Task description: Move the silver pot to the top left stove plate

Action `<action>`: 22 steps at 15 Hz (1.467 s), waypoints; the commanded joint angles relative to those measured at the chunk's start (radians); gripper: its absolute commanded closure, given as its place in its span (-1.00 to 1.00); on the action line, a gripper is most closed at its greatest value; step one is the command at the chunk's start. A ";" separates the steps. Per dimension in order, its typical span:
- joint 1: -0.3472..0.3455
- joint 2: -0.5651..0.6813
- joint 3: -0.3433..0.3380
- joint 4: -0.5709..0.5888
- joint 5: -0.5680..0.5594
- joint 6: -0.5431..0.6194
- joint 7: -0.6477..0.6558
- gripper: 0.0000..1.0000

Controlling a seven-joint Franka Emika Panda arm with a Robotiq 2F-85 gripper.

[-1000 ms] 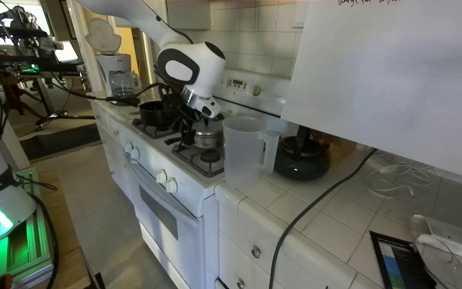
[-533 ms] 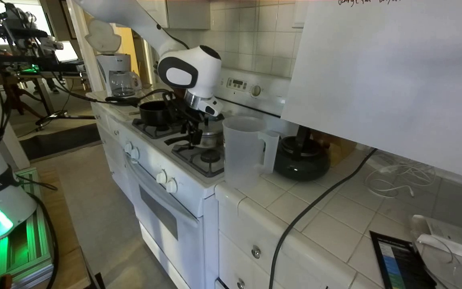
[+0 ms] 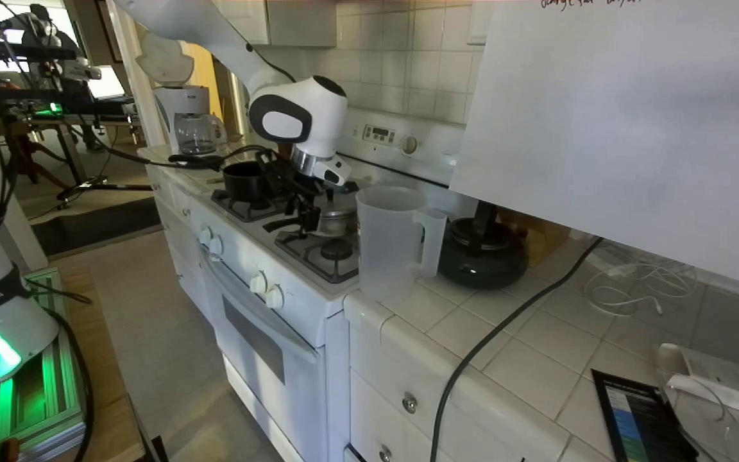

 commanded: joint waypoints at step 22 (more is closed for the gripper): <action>0.029 -0.010 0.050 -0.007 -0.153 0.143 0.003 0.78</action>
